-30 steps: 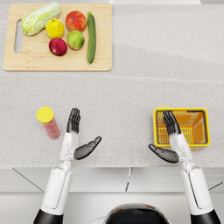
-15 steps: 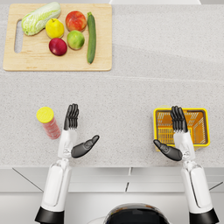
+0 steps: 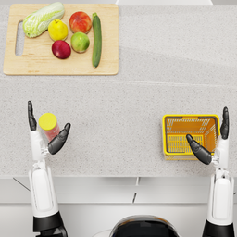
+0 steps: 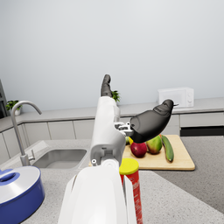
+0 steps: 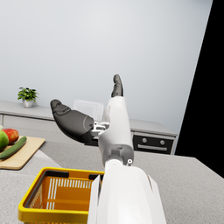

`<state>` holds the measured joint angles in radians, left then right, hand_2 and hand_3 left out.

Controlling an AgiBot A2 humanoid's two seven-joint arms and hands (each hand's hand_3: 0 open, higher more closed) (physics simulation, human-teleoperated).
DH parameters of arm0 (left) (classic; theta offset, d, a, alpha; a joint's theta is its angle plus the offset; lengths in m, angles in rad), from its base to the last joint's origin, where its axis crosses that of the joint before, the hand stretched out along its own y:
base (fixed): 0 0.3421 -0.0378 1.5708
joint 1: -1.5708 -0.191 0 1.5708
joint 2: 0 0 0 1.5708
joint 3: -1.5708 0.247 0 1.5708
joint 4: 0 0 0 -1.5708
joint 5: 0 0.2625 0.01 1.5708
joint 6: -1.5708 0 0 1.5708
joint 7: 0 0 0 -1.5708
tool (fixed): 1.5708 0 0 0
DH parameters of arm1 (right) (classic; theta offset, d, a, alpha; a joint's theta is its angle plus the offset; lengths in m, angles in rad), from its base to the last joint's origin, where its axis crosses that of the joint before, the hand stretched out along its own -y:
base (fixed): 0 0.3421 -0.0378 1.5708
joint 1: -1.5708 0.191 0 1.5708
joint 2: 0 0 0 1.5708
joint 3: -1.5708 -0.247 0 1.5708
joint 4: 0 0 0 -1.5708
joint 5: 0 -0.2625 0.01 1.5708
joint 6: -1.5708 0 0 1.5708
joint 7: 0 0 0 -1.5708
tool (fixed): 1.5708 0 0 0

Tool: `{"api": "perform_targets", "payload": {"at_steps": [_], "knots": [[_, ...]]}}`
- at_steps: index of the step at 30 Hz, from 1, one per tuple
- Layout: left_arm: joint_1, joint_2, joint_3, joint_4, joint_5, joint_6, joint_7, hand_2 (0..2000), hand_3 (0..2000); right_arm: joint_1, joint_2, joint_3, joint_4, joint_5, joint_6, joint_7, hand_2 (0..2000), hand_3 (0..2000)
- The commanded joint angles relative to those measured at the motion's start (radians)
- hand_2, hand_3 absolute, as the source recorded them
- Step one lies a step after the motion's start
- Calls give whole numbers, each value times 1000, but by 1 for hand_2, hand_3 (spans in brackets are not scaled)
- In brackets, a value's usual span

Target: Pick up the red potato chip and place it into the yellow basket

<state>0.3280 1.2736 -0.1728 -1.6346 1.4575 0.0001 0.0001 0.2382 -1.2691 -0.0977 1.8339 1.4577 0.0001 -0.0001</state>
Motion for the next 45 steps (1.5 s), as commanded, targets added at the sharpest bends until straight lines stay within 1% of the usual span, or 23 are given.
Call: {"api": "perform_targets", "payload": {"at_steps": [1, 8, 12, 18, 19, 20, 23, 24, 25, 26, 27, 28, 30, 32, 34, 36, 39, 43, 44, 45], "knots": [[4, 0, -9, 131, 3, 0, 0, 0, 0, -8, -2, 23, 9, 3, 0, 0, 0, 0], [48, 8, 33, 418, 10, 0, 0, 0, 0, -31, -12, 54, 38, 10, 0, 0, 0, 0], [113, 16, 64, 617, 11, 0, 0, 0, 0, -26, -18, 67, 37, 11, 0, 0, 0, 0], [214, 29, 83, 842, 11, 0, 0, 0, 0, -32, -27, 71, 34, 11, 0, 0, 0, 0], [219, 30, 68, 855, 11, 0, 0, 1361, 327, -30, -29, 71, 28, 11, 0, 0, 0, 0], [226, 32, 71, 876, 11, -8, -1, 2000, 653, -30, -30, 70, 28, 11, 0, 0, 0, 0], [216, 33, 85, 860, 10, -61, -7, 2000, 1633, -38, -34, 69, 37, 11, 0, 0, 0, 0], [199, 32, 102, 808, 10, -61, -7, 2000, 1960, -37, -35, 76, 39, 11, 0, 0, 0, 0], [161, 30, 120, 697, 10, -45, -7, 2000, 2000, -36, -37, 83, 40, 11, 0, 0, 0, 0], [120, 30, 135, 538, 11, -34, -4, 2000, 2000, -27, -40, 98, 42, 11, 0, 0, 0, 0], [95, 31, 148, 381, 12, -25, -5, 2000, 2000, -20, -43, 115, 48, 11, 0, 0, 0, 0], [89, 31, 169, 250, 12, -32, -4, 2000, 2000, -12, -47, 152, 41, 11, 0, 0, 0, 0], [109, 39, 216, 102, 12, -54, -2, 2000, 2000, 6, -60, 226, 22, 11, 0, 0, 0, 0], [135, 51, 264, -6, 12, -68, -2, 2000, 2000, 30, -83, 291, -8, 11, 0, 0, 0, 0], [166, 74, 319, -87, 12, -84, -3, 2000, 2000, 58, -111, 343, -32, 11, 0, 0, 0, 0], [183, 96, 380, -117, 11, -94, -5, 2000, 2000, 79, -126, 378, -43, 11, 0, 0, 0, 0], [202, 138, 506, -170, 11, -92, -5, 2000, 2000, 127, -167, 432, -86, 111, 0, 0, 0, 0], [218, 189, 617, -183, 11, -67, -7, 2000, 2000, 167, -207, 504, -119, 154, 0, 0, 0, 0], [216, 193, 631, -186, 11, -65, -9, 2000, 2000, 176, -217, 509, -124, 158, 0, 0, 0, 0], [216, 201, 652, -185, 12, -48, -7, 2000, 2000, 183, -224, 519, -135, 162, 0, 0, 0, 0]]}}
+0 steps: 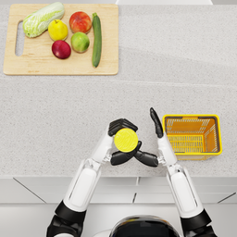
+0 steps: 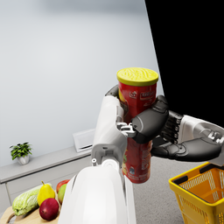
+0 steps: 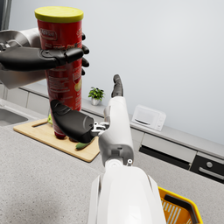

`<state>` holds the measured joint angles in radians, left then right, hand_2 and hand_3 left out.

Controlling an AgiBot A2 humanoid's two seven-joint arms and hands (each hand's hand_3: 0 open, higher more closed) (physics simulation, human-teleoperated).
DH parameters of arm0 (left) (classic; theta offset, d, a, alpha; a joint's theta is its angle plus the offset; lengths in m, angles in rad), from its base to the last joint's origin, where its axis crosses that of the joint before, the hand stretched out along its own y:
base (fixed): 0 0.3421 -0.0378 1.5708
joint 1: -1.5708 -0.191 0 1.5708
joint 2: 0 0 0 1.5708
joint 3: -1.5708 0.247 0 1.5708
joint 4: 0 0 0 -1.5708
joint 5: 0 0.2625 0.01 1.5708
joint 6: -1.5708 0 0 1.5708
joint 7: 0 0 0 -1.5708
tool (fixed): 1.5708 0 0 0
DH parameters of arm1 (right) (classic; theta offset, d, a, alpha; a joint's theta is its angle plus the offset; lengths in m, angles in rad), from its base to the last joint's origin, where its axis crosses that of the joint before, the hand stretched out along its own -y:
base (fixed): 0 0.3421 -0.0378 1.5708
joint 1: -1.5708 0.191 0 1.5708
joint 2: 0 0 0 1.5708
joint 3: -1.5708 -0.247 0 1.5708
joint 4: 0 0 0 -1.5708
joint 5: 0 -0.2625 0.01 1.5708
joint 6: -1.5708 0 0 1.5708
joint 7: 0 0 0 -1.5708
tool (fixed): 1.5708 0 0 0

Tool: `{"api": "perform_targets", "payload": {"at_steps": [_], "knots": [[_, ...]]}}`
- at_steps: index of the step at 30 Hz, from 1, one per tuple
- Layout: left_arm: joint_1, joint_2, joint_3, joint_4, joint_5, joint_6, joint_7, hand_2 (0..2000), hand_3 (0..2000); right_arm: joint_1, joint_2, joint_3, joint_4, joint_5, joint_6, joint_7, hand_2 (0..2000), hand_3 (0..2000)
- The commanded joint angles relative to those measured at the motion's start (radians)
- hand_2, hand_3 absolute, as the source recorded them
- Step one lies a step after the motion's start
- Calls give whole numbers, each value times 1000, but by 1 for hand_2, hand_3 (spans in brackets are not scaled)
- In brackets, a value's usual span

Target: Pick up the red potato chip and place it into the yellow basket

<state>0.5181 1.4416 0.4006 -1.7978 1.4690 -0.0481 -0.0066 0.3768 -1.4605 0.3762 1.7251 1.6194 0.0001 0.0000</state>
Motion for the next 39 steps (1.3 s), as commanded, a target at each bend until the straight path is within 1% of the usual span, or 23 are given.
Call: {"api": "perform_targets", "payload": {"at_steps": [1, 5, 7, 8, 9, 10, 11, 12, 13, 14, 15, 16, 18, 20, 24, 28, 29, 30, 32, 36, 37, 38, 39], "knots": [[26, 33, 96, -24, 0, 2, -1, 2000, 2000, 51, -40, 52, -35, 2, 0, 0, 0, 0], [6, 28, 138, -37, 1, -10, 1, 2000, 2000, 56, -49, 47, -38, 7, 4, 0, 0, 0], [4, 17, 147, -40, 4, -11, 0, 2000, 2000, 61, -49, 48, -35, 8, 40, -1, 0, 0], [6, 14, 145, -37, 5, -12, 1, 2000, 2000, 57, -45, 43, -34, 8, 49, -2, 1361, 327], [9, 10, 144, -34, 6, -17, 3, 2000, 2000, 59, -40, 43, -31, 9, 144, 0, 2000, 653], [6, 1, 148, -40, 7, -34, 1, 2000, 2000, 57, -32, 51, -28, 9, 240, 0, 2000, 980], [9, -4, 151, -40, 6, -46, -2, 2000, 2000, 62, -28, 54, -26, 9, 297, 3, 2000, 1307], [8, -11, 158, -38, 6, -52, -2, 2000, 2000, 60, -19, 62, -23, 10, 313, 6, 2000, 1633], [5, -20, 161, -38, 6, -52, -5, 2000, 2000, 61, -15, 62, -28, 10, 296, 5, 2000, 1960], [8, -22, 167, -36, 6, -49, -4, 2000, 2000, 59, -9, 63, -21, 9, 287, 6, 2000, 2000], [6, -31, 156, -38, 6, -55, -1, 639, 1673, 63, -8, 55, -21, 9, 287, 5, 2000, 2000], [-2, -42, 124, -61, 5, -29, 0, 0, 1347, 64, -6, 40, -17, 9, 283, 7, 2000, 2000], [-24, -59, 48, -97, 3, 9, 3, 0, 693, 71, -13, -9, -16, 9, 263, 5, 2000, 2000], [-63, -89, -105, -159, 2, 28, 5, 0, 40, 83, -25, -109, -10, 9, 215, 4, 2000, 2000], [-138, -76, -438, -159, 0, 42, 6, 0, 0, 138, -15, -409, 36, 9, 207, -3, 2000, 2000], [-138, -72, -503, -85, -1, 47, 6, 0, 0, 126, -1, -579, -1, 8, 215, -1, 2000, 2000], [-134, -72, -503, -69, -1, 47, 6, 0, 0, 110, -6, -601, -13, 8, 217, -25, 2000, 2000], [-130, -72, -501, -59, -1, 47, 7, 0, 0, 92, -12, -603, -32, 7, 224, -115, 2000, 2000], [-128, -71, -489, -39, -1, 48, 7, 0, 0, 65, -14, -583, -71, 7, 228, -226, 2000, 2000], [-121, -68, -478, -20, -1, 48, 7, 0, 0, 22, -19, -550, -126, 7, 238, -317, 2000, 2000], [-137, -66, -478, -34, -1, 48, 7, 0, 0, 19, -19, -545, -135, 8, 241, -328, 639, 1673], [-120, -67, -478, -14, -1, 48, 7, 0, 0, 18, -19, -549, -138, 7, 217, -335, 0, 1347], [-123, -66, -474, -14, -1, 48, 7, 0, 0, 23, -18, -547, -141, 7, 182, -339, 0, 1020]]}}
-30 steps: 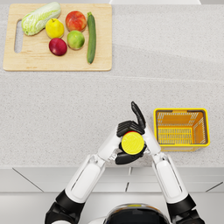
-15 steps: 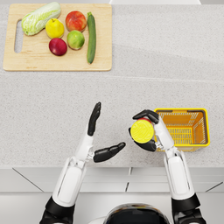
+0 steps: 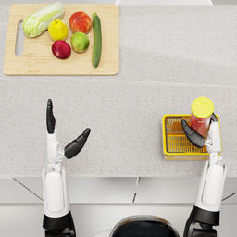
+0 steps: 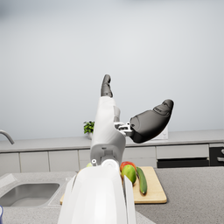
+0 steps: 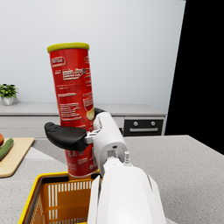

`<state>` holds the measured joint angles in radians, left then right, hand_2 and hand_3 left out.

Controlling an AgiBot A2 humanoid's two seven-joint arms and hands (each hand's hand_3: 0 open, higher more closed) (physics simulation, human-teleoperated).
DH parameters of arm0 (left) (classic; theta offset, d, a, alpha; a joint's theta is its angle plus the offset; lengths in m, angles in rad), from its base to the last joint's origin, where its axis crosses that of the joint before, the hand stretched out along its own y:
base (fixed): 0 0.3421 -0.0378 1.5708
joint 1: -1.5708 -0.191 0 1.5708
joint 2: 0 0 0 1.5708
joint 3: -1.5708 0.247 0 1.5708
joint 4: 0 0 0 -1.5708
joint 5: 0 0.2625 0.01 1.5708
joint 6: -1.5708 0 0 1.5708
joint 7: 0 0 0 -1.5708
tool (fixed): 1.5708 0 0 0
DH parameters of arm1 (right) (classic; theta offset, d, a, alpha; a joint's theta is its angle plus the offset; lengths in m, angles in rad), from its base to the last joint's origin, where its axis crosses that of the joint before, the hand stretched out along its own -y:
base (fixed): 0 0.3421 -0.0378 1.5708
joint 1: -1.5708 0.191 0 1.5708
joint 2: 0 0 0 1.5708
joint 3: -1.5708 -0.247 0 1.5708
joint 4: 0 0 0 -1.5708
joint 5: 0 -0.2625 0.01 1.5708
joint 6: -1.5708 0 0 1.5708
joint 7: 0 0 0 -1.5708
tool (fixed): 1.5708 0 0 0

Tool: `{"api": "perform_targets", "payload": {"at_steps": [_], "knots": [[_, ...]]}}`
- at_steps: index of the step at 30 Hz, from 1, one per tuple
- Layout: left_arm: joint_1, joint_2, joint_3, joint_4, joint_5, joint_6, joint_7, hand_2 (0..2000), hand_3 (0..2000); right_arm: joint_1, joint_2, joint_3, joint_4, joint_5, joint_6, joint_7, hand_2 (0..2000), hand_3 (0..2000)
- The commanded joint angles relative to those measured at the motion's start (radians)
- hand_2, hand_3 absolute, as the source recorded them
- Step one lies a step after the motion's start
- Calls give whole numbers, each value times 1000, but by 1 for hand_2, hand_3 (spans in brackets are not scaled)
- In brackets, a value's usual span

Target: Pick up the red potato chip and place it into the yellow basket

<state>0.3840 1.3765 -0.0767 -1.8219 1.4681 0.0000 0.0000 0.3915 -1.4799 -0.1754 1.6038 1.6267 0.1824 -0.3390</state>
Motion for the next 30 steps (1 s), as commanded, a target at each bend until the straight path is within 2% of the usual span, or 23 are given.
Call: {"api": "perform_targets", "payload": {"at_steps": [1, 2, 3, 4, 6, 9, 13, 15, 30], "knots": [[0, 1, 1, 4, 0, 0, 0, 0, 0, 10, 2, -7, -15, 0, -18, -4, 0, 693], [9, 1, 2, 11, 0, 0, 0, 0, 0, 18, 4, -10, -9, 0, -36, -6, 0, 367], [12, 1, -1, 17, 0, 0, 0, 0, 0, 20, 5, -16, 14, 0, -71, 82, 0, 40], [18, 2, -1, 21, 0, 0, 0, 0, 0, 32, 9, -20, 36, 0, -103, 155, 0, 0], [64, -1, 1, 19, 0, 0, 0, 0, 0, 67, 31, -19, 106, 0, -141, 244, 0, 0], [132, -15, -58, 52, 0, 0, 0, 0, 0, 111, 68, -55, 180, 0, -167, 304, 0, 0], [105, -9, -115, 83, 0, 0, 0, 0, 0, 80, 52, -51, 167, -1, -178, 330, 0, 0], [90, -6, -92, 75, 0, 0, 0, 0, 0, 69, 50, -50, 158, -1, -180, 334, 0, 0], [79, -2, -118, 96, 0, 0, 0, 0, 0, 50, 45, -44, 157, 0, -182, 339, 0, 0]]}}
